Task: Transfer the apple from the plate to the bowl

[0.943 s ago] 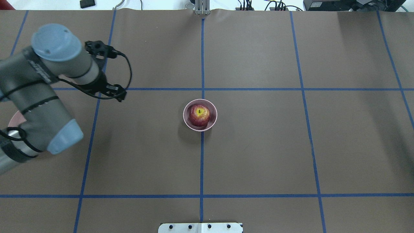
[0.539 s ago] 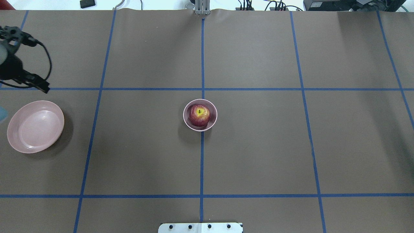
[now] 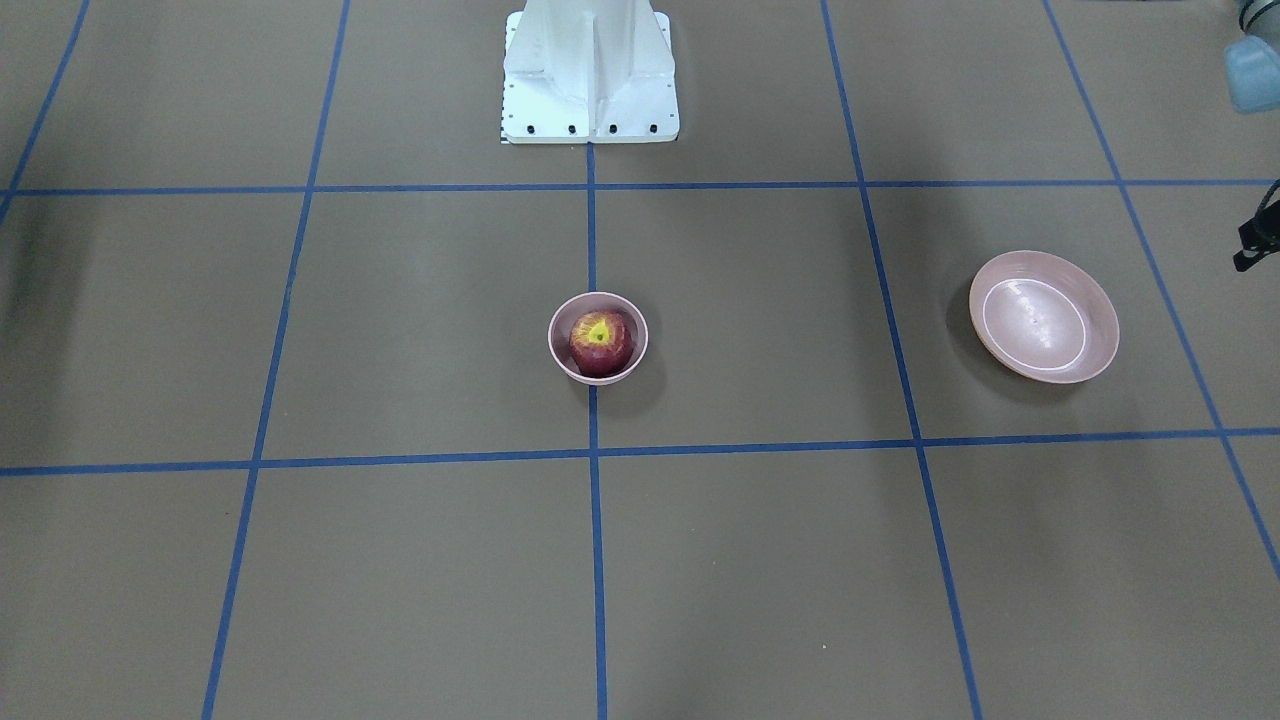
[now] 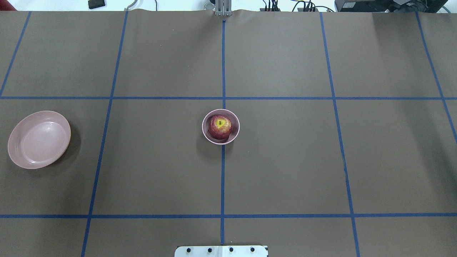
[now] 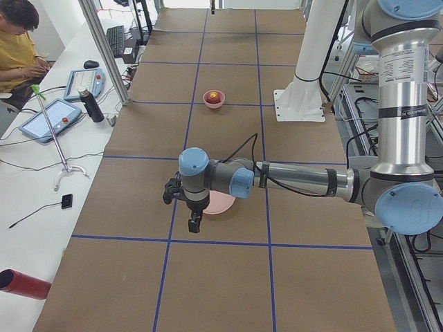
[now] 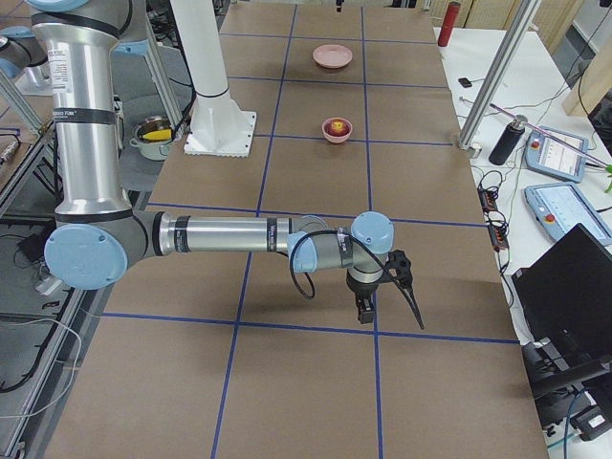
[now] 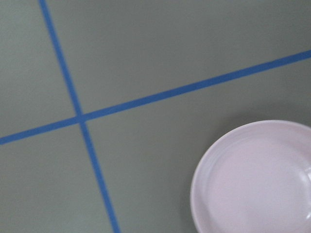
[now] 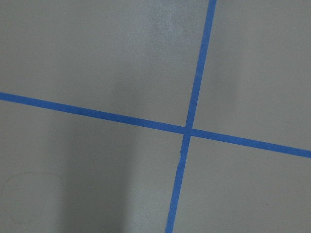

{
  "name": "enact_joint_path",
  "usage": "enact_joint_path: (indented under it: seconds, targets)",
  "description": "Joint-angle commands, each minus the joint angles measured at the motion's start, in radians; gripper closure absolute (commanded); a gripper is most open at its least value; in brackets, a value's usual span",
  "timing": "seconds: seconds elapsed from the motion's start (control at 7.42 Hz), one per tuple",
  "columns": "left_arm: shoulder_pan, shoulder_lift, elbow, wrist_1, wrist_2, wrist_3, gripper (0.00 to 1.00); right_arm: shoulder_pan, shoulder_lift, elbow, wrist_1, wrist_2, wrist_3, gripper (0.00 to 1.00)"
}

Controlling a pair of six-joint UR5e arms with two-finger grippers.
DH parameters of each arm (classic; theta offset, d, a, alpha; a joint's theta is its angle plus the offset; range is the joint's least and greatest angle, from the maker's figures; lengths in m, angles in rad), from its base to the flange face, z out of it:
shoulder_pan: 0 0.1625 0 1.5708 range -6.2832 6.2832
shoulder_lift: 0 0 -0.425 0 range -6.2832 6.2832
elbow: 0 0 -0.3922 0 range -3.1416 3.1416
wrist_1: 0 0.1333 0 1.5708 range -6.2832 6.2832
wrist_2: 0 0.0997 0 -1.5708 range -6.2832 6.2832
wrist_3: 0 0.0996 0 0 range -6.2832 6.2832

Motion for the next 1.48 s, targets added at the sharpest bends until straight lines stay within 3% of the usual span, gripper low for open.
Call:
enact_joint_path:
  seconds: [0.0,0.13,0.54,0.94,1.35]
  targets:
    - [-0.086,0.016,-0.003,0.011,-0.046,0.053,0.02,0.0,0.0,0.0,0.0,0.0,-0.001,0.0]
    - [-0.115,0.016,0.008,0.032,-0.068,0.142,0.02,0.0,0.0,0.0,0.0,0.0,-0.001,0.0]
    - [-0.134,0.036,0.0,0.091,-0.07,0.159,0.02,0.02,0.008,0.018,-0.003,0.003,0.002,0.0]
    - [-0.132,0.041,-0.018,0.106,-0.073,0.153,0.02,0.141,0.017,0.035,-0.046,0.089,0.001,0.0]
    - [-0.132,0.038,-0.027,0.091,-0.073,0.158,0.02,0.149,0.0,0.041,-0.046,0.06,-0.001,0.0]
